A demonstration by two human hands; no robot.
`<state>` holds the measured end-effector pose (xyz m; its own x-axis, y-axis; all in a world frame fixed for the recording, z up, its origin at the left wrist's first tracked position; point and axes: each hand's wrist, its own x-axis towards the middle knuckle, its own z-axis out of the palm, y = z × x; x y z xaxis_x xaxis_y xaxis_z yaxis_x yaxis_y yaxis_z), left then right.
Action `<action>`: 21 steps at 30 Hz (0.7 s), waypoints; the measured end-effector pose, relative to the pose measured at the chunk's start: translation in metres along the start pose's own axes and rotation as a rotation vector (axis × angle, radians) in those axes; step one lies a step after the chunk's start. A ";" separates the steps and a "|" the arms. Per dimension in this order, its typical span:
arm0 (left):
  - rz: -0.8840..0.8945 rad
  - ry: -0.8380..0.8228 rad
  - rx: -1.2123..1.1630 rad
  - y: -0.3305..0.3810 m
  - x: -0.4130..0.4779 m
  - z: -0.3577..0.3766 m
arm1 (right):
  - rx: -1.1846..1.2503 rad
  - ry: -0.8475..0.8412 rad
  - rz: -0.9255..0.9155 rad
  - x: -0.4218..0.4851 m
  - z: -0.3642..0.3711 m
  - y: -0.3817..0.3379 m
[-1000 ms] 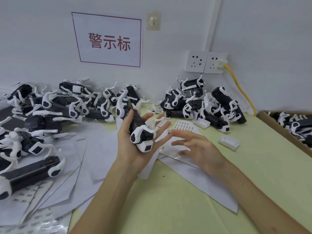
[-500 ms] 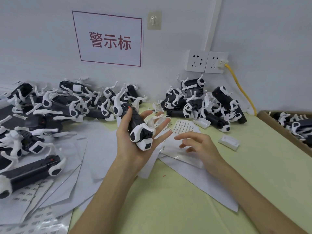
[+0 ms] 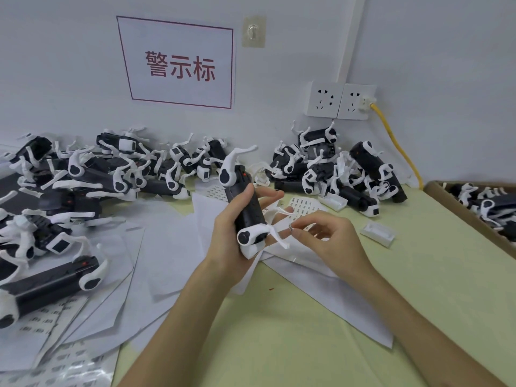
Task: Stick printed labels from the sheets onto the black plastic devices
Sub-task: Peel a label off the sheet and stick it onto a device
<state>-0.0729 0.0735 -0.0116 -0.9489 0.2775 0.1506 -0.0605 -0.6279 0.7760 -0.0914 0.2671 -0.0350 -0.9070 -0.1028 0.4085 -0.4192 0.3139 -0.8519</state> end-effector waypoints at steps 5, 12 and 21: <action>0.001 -0.008 0.060 -0.001 -0.003 0.003 | -0.055 -0.015 0.001 0.000 0.000 0.002; -0.010 0.045 0.097 -0.003 -0.002 0.009 | -0.164 0.006 -0.053 -0.001 0.001 0.004; -0.066 0.183 0.267 -0.007 0.004 0.002 | 0.105 0.119 0.046 0.007 -0.012 -0.004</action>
<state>-0.0758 0.0808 -0.0154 -0.9870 0.1610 0.0007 -0.0635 -0.3930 0.9173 -0.0951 0.2766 -0.0245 -0.9167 0.0243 0.3989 -0.3850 0.2143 -0.8977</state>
